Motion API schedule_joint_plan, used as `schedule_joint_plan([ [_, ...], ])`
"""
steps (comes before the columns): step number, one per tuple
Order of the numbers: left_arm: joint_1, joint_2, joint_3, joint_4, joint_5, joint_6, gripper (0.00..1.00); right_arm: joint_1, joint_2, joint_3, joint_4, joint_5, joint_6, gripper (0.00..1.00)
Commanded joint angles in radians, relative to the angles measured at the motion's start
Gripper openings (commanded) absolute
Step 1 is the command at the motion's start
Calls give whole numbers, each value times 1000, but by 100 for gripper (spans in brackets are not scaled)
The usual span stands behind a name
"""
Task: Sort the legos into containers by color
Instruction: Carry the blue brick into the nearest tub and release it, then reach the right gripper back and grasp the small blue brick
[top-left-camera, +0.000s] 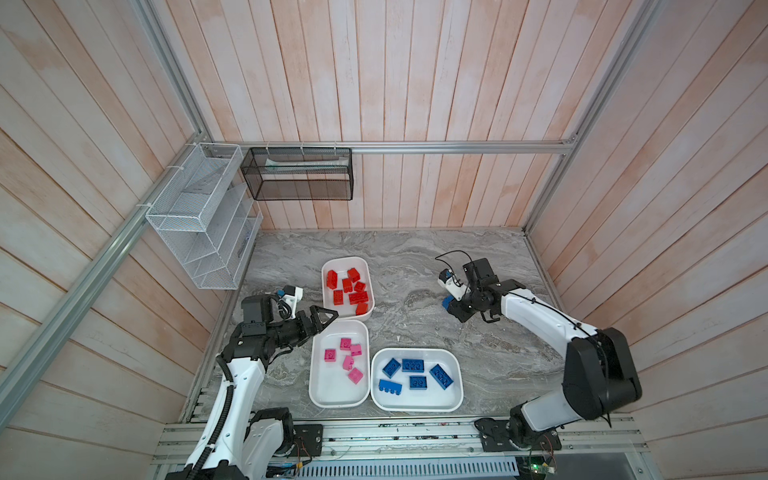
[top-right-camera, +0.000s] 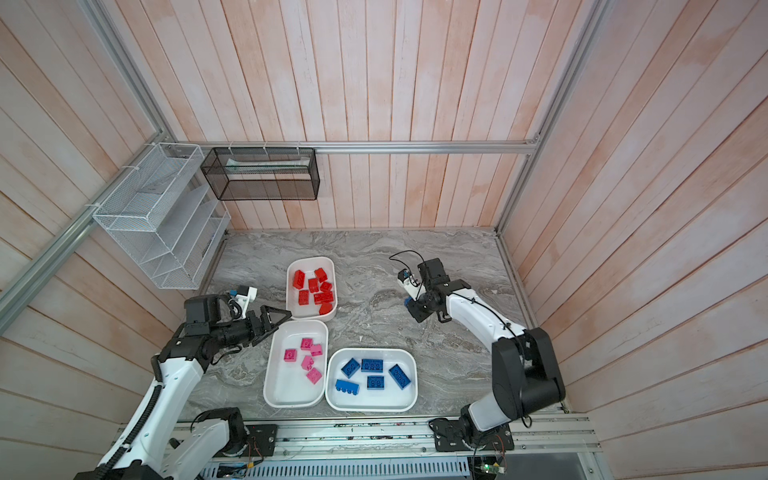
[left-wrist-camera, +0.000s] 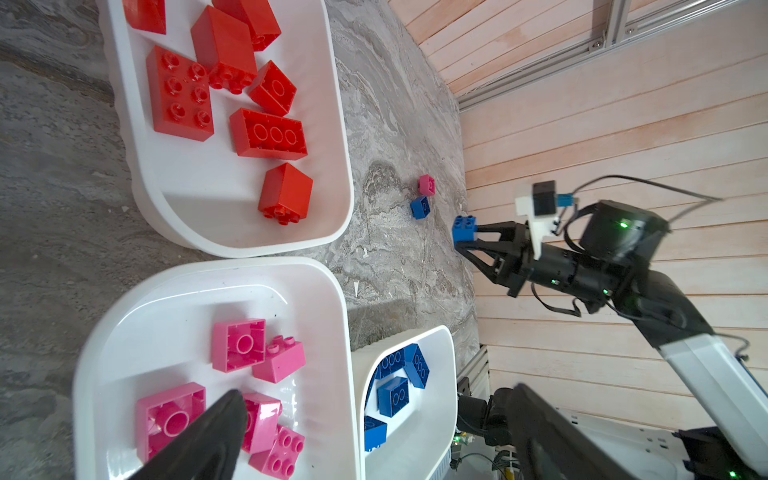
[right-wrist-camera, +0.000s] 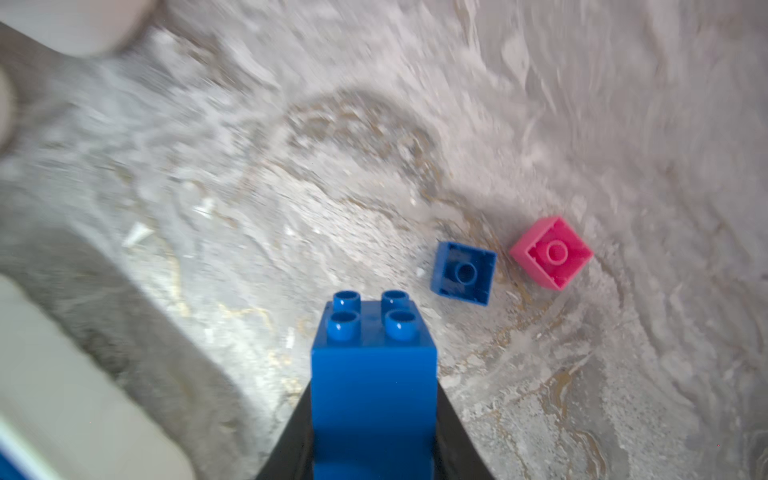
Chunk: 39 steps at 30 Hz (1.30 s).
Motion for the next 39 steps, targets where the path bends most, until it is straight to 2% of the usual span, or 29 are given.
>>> schedule_joint_plan([
  [1,-2,11,34,3,12,18,100,105,-100,-9,-102,-49,55,20],
  [8,-4,30,51,7,12,28,100,386,-285,-30,-208,-89,84,20],
  [10,-5,31,53,20,10,20,100,436,-278,-5,-264,-86,81,20],
  [13,-5,38,59,28,8,16,100,527,-230,24,-376,-3,27,20],
  [17,-6,42,59,30,6,18,100,560,-184,-28,-477,35,-27,21],
  [21,-7,46,57,30,2,16,100,579,-156,-103,-458,56,-43,21],
  [24,-7,48,57,30,-1,16,100,592,-121,-128,-395,46,-43,22],
  [28,-8,50,56,23,-3,21,100,614,-59,-136,-397,81,-43,25],
  [32,-9,56,54,25,-2,27,100,627,-47,-150,-384,109,-58,37],
  [35,-9,55,55,28,-3,25,100,626,-53,-116,-390,113,-51,51],
  [39,-8,51,60,17,-1,31,100,604,-140,-53,-407,168,-42,59],
])
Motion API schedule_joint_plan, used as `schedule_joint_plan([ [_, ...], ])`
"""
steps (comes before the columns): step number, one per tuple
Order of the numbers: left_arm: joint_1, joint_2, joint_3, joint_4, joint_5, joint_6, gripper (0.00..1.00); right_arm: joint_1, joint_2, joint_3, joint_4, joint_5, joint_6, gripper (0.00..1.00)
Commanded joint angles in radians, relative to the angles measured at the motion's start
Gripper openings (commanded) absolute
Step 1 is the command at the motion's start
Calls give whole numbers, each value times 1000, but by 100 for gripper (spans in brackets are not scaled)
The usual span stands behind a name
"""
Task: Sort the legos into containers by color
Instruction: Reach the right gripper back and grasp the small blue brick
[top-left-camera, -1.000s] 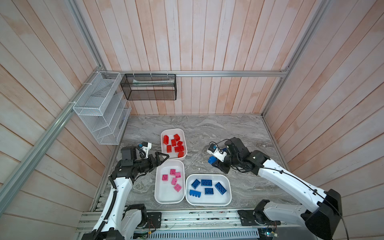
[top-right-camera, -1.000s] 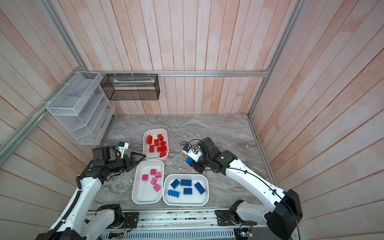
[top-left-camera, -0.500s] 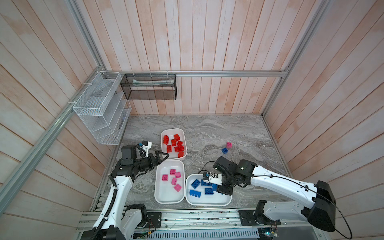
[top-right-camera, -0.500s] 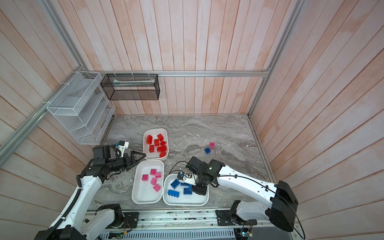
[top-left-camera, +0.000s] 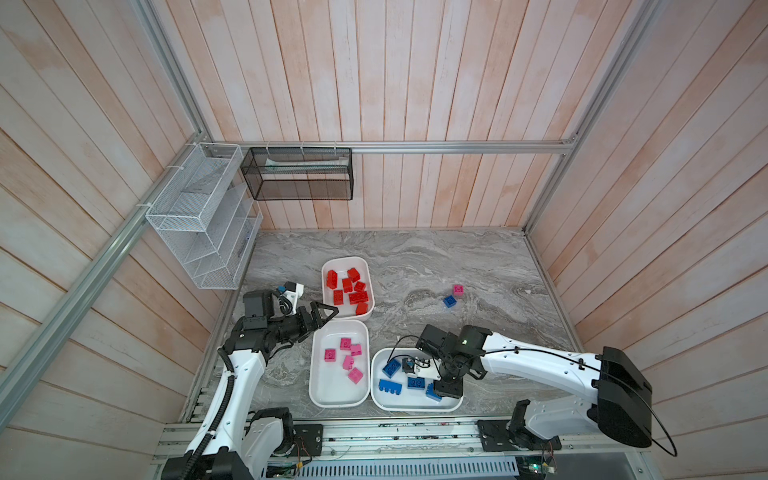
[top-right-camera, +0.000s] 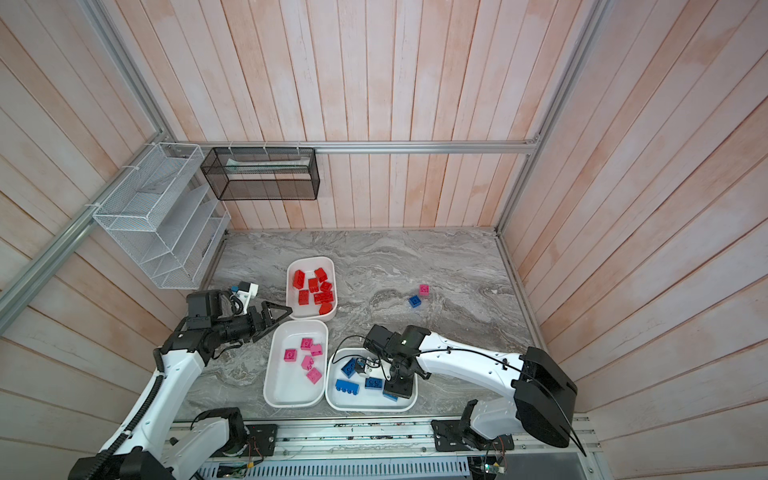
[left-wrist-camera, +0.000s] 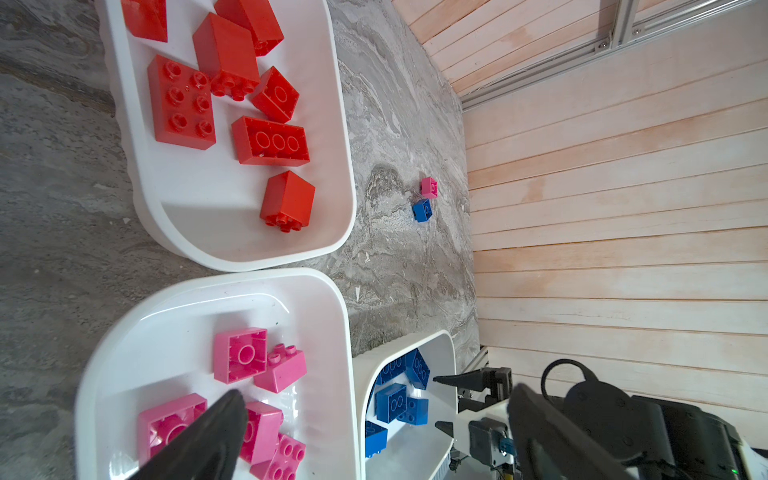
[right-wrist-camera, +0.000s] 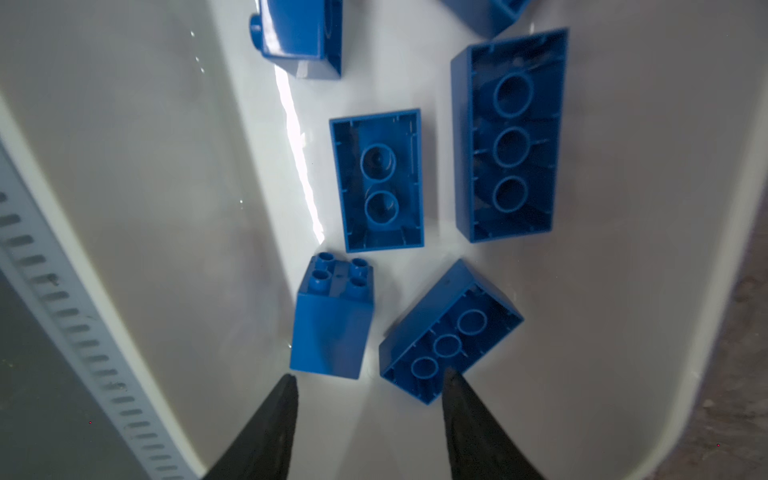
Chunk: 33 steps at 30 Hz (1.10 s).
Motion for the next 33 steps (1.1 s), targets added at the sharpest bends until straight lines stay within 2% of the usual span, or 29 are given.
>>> schedule_joint_plan([
  [1,-6,-3,33,5,2,28,100,-37,-91,71,-20,54,-3,60],
  [5,-6,-2,32,9,4,26,100,-200,-166,135,0,91,-12,62],
  [10,-5,-9,27,29,7,7,100,-432,-134,144,117,126,-1,62],
  [12,-5,-12,27,26,9,7,100,-521,-104,124,204,122,50,65],
  [15,-6,-17,33,8,7,17,100,-636,-10,144,273,90,199,65],
  [17,-6,-19,36,0,5,23,100,-670,44,155,304,80,287,65],
  [22,-6,-15,28,10,10,18,100,-686,131,111,422,53,328,66],
  [33,-6,-17,29,-2,7,25,100,-707,363,155,523,32,272,63],
])
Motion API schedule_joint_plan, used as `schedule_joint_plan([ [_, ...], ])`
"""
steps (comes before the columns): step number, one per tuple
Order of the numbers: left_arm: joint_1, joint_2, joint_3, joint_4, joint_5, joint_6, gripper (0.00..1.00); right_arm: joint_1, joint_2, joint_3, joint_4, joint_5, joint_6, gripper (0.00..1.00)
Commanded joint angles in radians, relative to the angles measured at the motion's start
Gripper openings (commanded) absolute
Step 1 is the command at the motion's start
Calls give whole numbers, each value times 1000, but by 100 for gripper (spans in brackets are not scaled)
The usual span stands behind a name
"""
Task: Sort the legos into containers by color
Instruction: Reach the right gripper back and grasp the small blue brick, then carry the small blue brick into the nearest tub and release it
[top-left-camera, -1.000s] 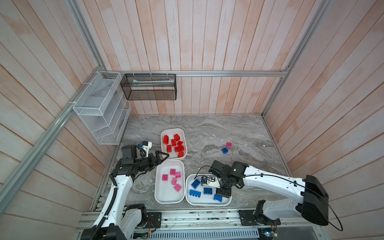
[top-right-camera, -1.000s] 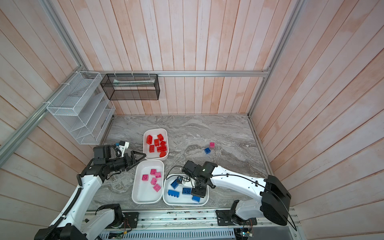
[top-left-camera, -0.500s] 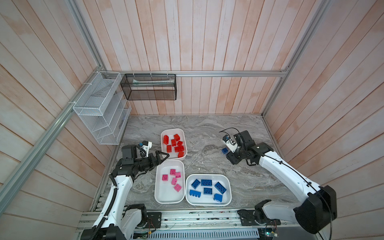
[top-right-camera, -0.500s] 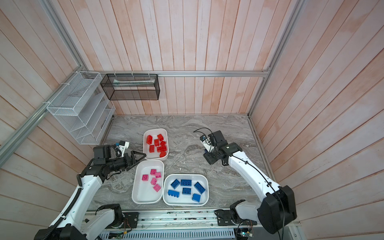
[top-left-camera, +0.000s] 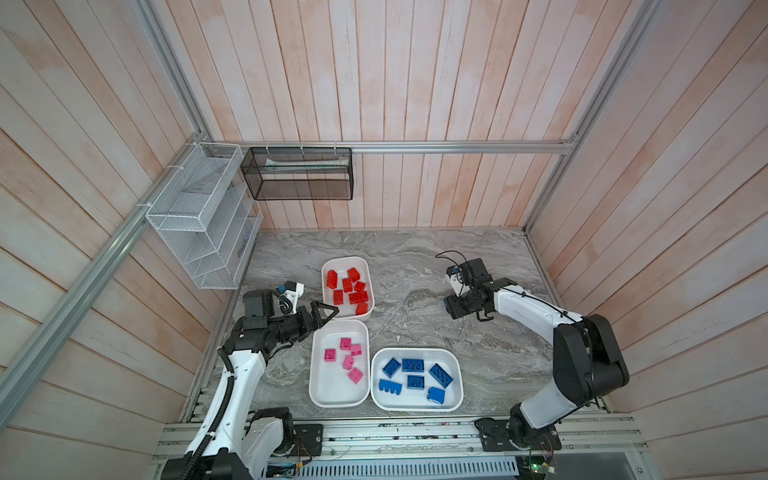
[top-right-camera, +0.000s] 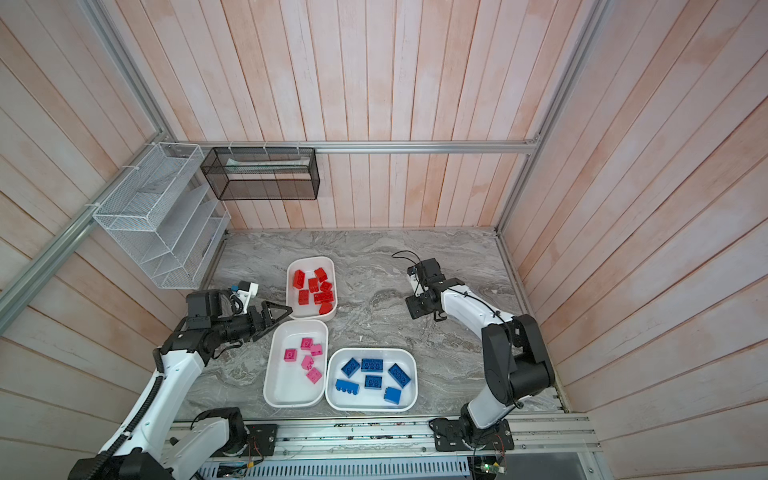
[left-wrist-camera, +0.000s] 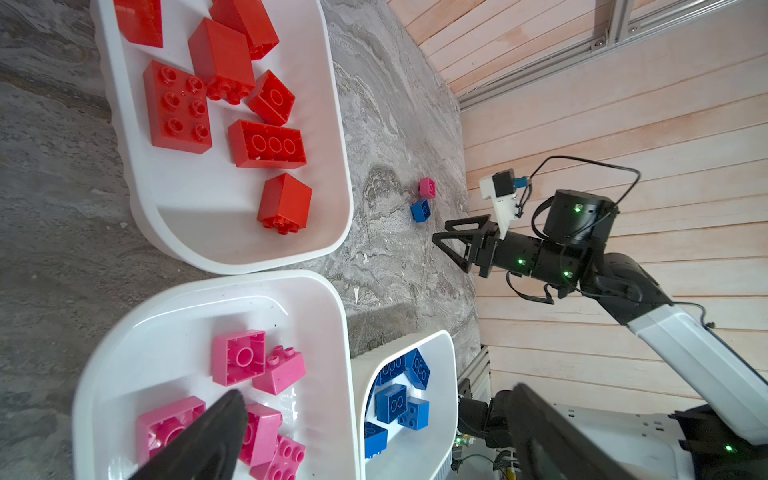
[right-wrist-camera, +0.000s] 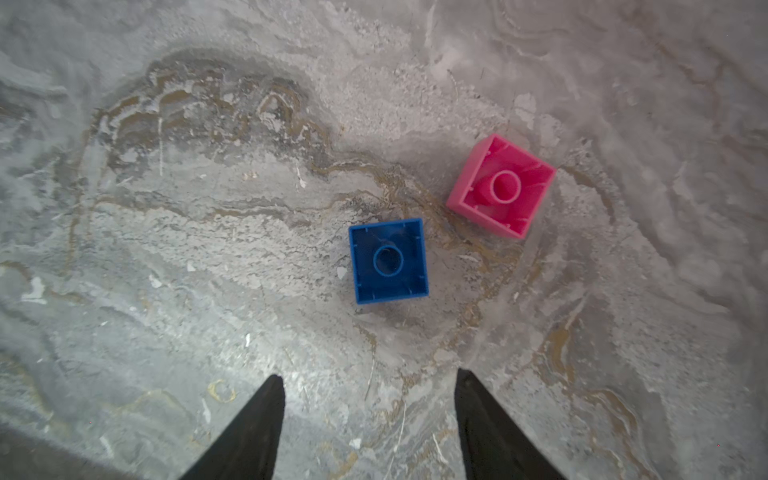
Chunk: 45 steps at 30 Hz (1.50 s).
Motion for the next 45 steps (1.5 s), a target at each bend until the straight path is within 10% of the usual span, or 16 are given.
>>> schedule_joint_plan([
  [1,-3,-13,29,-8,5,25,100,-6,58,36,52,-26,-21,63],
  [14,-3,-16,42,-26,5,32,100,-28,199,118,83,-28,-38,53],
  [24,-4,-23,44,-35,7,38,100,-5,60,117,-20,-67,-66,21],
  [37,-5,-11,32,-9,15,31,100,467,-396,7,-284,-187,-238,22],
  [45,-6,1,34,7,8,22,100,710,-394,-25,-395,-263,-317,23],
])
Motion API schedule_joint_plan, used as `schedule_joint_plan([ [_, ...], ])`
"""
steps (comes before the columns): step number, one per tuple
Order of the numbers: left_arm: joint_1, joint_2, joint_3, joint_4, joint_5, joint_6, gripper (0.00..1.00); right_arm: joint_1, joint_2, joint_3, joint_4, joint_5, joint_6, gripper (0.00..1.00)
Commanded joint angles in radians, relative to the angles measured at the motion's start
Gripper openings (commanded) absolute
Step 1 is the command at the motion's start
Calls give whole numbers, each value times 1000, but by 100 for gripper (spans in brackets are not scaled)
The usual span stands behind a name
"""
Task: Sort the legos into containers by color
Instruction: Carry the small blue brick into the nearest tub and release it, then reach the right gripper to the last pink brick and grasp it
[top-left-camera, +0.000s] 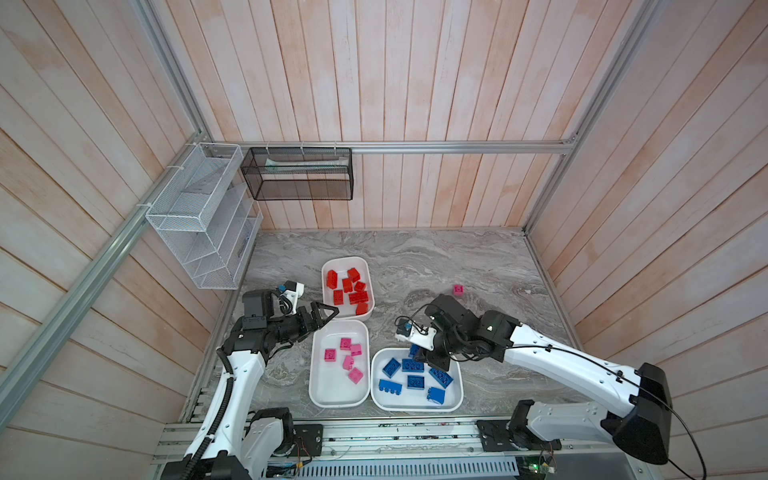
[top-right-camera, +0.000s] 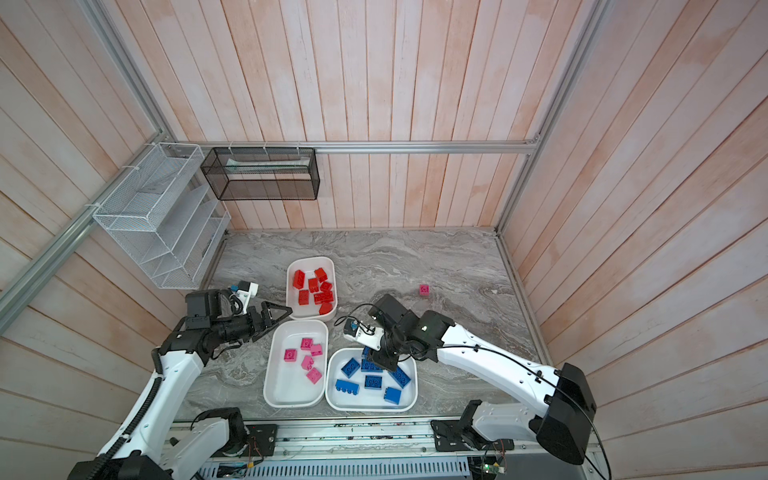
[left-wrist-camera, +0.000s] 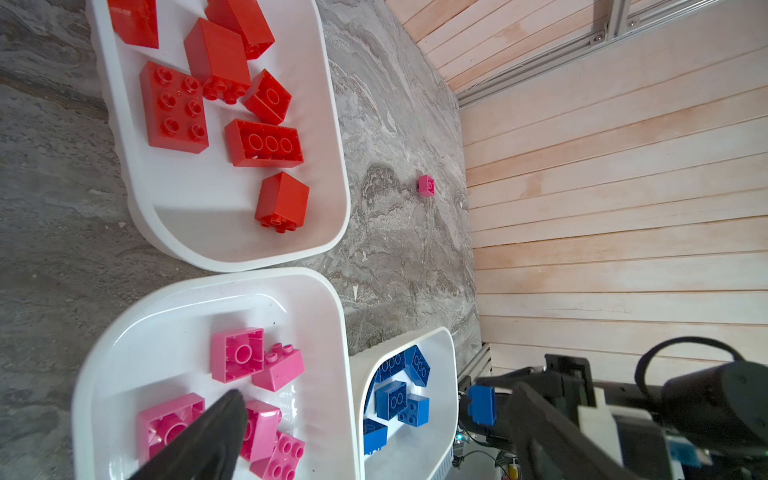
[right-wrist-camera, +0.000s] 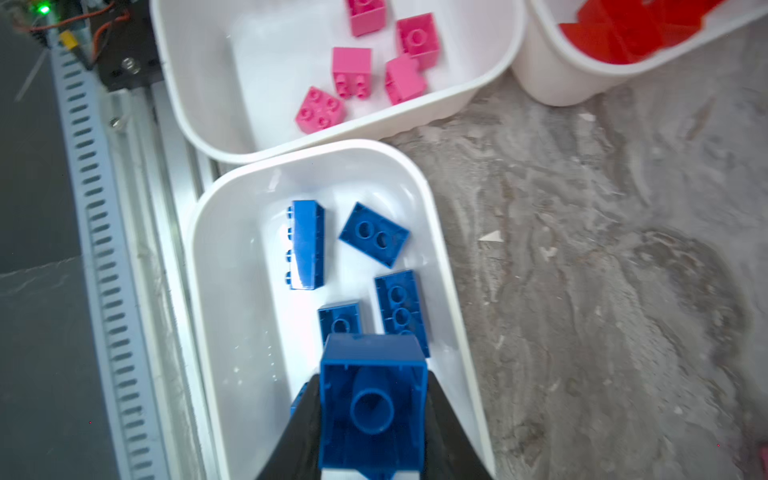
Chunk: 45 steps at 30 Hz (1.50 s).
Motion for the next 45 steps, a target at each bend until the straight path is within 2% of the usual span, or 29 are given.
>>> schedule_joint_plan([
  [1,-4,8,22,26,7,7,100,59,31,-3,-86,-60,-72,23],
  [10,-7,8,17,15,-3,12,100,120,161,-23,-136,-84,-197,26],
  [17,-7,25,26,18,-11,16,100,138,196,-29,-117,-92,-202,45],
  [20,-8,35,40,1,-14,32,100,138,176,-28,-112,-53,-190,52],
  [23,-7,37,45,4,-15,28,100,124,142,-17,-113,21,-177,54],
  [27,-10,29,54,6,-11,17,100,-18,68,3,-57,145,-116,56],
  [35,-22,19,46,21,-4,-3,100,-400,-29,-25,82,225,-19,62],
  [40,-31,29,50,33,-4,-8,100,-636,76,17,163,242,151,67],
  [45,-38,33,48,47,-6,-17,100,-734,212,56,286,225,326,67],
])
